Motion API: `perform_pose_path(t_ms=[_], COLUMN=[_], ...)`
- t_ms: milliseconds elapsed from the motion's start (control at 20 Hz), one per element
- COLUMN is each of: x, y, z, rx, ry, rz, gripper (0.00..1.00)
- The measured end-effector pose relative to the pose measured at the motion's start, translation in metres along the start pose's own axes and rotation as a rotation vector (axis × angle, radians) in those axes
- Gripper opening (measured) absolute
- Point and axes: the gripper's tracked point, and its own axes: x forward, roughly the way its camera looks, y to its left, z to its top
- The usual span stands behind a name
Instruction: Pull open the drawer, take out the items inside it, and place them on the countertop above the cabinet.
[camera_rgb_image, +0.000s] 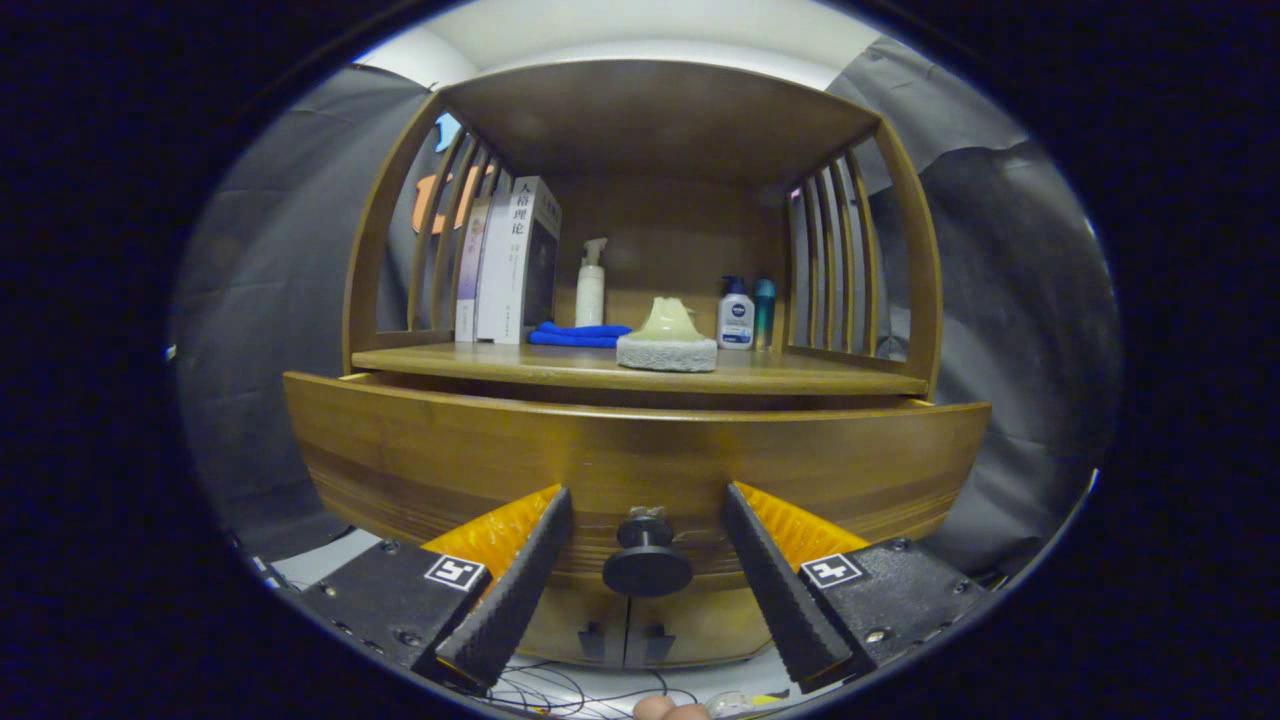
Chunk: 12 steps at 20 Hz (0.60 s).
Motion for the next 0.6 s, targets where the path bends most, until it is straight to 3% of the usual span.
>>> perform_pose_path(t_ms=[600], x=[0.037], y=[-0.004], z=[0.001], rx=[-0.02], ry=[0.018], rz=[-0.001], gripper=[1.0])
